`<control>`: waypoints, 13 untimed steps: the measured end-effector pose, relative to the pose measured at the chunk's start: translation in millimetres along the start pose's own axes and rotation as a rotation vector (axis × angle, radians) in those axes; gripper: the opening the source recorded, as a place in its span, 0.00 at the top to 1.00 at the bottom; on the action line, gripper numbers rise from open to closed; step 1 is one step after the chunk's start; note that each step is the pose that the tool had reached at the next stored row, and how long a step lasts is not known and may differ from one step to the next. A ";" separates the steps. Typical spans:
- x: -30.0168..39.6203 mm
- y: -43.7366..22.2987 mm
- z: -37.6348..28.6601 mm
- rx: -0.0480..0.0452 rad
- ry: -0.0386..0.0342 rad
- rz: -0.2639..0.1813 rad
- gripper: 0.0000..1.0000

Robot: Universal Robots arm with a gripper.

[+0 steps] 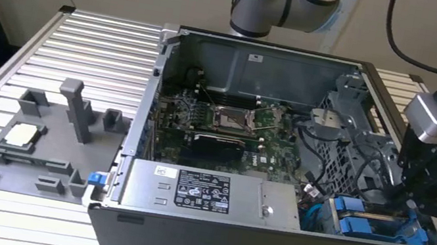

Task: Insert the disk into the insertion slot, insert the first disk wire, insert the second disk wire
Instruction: 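Insert the first disk wire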

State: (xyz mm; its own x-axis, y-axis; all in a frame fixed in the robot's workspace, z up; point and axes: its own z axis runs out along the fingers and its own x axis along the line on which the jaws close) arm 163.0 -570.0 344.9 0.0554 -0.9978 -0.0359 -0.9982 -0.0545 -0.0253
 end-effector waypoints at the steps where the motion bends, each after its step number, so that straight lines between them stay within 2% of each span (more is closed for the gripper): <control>1: -0.2 -0.1 0.4 -0.0001 0.0000 0.000 0.81; 5: -2.5 -0.5 1.8 -0.0001 0.0001 0.000 0.81; 13: -2.6 -2.1 4.1 0.0002 0.0007 0.007 0.81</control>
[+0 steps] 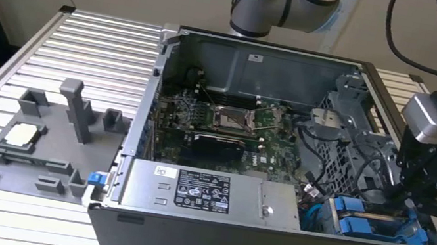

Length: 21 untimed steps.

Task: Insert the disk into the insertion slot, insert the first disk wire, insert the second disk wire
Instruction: 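Insert the first disk wire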

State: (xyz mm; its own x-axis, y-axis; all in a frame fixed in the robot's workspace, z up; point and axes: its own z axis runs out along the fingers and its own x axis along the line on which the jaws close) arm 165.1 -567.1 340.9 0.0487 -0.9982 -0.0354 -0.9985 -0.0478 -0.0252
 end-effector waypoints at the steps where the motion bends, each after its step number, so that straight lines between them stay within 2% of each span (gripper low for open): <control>1: 0.0 0.0 0.3 0.0001 0.0002 0.002 0.81; 9: 0.0 0.0 -0.6 0.0003 -0.0004 0.015 0.81; 21: 0.7 -0.1 -1.7 0.0003 0.0024 0.018 0.81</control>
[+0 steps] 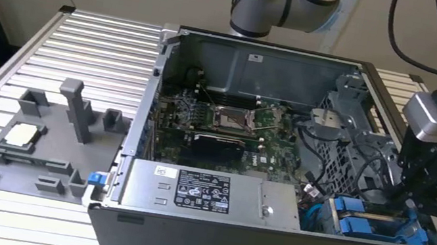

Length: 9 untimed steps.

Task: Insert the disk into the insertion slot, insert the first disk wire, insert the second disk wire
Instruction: 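Insert the first disk wire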

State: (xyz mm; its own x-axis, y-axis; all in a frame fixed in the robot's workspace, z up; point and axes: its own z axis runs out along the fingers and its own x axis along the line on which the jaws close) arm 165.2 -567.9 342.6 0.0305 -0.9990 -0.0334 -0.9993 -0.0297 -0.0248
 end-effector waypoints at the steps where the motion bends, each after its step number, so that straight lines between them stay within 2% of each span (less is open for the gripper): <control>1: 0.3 0.0 0.1 0.0000 0.0001 0.000 0.81; 9: 0.8 0.1 3.2 0.0000 0.0005 0.001 0.81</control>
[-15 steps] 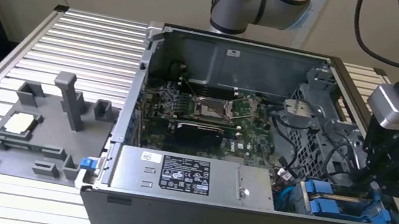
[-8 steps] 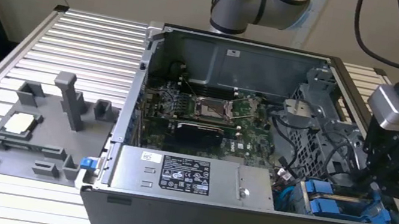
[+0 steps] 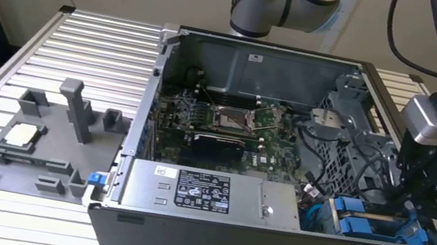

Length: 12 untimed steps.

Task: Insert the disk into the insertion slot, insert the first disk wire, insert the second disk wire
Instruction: 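Insert the first disk wire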

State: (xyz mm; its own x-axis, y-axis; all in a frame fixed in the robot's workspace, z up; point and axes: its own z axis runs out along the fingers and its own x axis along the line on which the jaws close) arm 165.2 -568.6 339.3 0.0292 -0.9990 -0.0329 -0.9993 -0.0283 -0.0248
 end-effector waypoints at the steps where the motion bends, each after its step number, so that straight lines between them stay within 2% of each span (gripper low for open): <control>1: 0.0 0.0 0.9 0.0000 0.0002 0.000 0.81; 4: 0.1 0.1 3.6 0.0000 0.0014 0.000 0.81; 12: 0.1 0.2 5.1 -0.0001 -0.0008 0.000 0.80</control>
State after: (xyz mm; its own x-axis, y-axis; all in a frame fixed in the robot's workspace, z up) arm 165.1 -568.6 334.2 0.0291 -0.9990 -0.0337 -0.9993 -0.0282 -0.0247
